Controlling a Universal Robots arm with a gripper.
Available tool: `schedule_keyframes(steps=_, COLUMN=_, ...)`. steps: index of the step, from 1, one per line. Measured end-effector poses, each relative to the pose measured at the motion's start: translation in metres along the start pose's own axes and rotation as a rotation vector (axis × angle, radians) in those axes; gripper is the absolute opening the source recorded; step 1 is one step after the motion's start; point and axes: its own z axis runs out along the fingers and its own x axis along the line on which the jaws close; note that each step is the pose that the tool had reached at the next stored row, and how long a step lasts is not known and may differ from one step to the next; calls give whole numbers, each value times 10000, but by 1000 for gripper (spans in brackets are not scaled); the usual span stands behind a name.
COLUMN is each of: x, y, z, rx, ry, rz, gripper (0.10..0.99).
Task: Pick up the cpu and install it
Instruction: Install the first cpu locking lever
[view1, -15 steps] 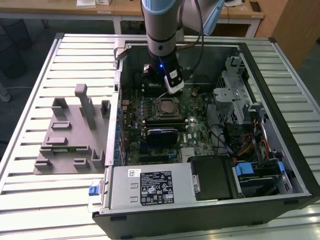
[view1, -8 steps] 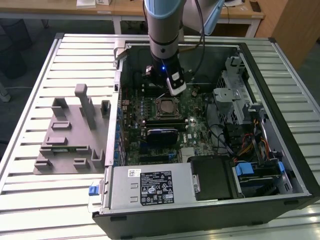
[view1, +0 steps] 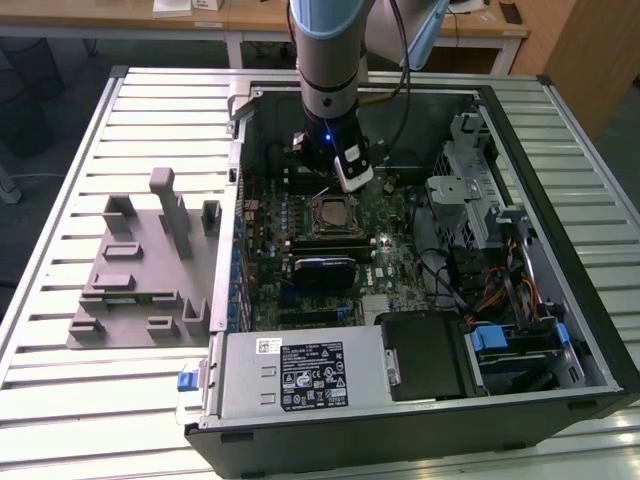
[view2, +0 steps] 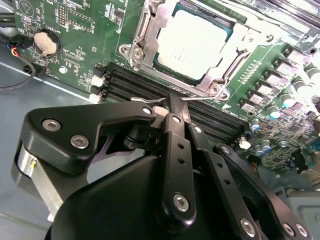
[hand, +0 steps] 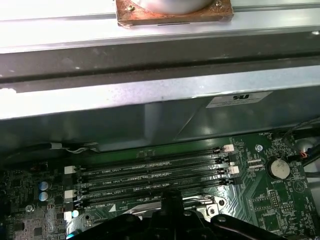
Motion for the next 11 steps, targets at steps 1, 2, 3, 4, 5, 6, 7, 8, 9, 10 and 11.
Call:
schedule_keyframes(steps=1, x=0, y=-1, z=8, rx=-3, ry=-1, rz=0, gripper=106)
schedule_keyframes(steps=2, x=1, y=-4, z=18, rx=-2, ry=-1, rz=0, gripper=106)
schedule_keyframes(steps=3, x=1, y=-5, z=28, rx=-1, ry=-1, rz=0, gripper=106)
schedule_keyframes(steps=4, x=2, y=-1, z=38, rx=0, ry=-2, rz=2, gripper=106)
schedule_keyframes(steps=5, x=4, y=6, z=48, rx=1, ry=-2, rz=5, gripper=106)
schedule_keyframes(steps=6, x=5, y=13, z=58, rx=1, ry=-3, rz=8, gripper=106)
schedule_keyframes(steps=7, x=3, y=19, z=66, rx=5, ry=-4, rz=10, gripper=106)
schedule_keyframes(steps=8, x=-2, y=23, z=72, rx=21, ry=-7, rz=11, gripper=106)
schedule_keyframes(steps=9, x=-11, y=26, z=76, rx=43, ry=-13, rz=19, gripper=106)
schedule_keyframes(steps=10, x=-20, y=29, z=80, rx=75, ry=-20, rz=27, gripper=106)
schedule_keyframes(steps=11, x=-26, y=34, z=84, rx=111, ry=-28, rz=33, gripper=106)
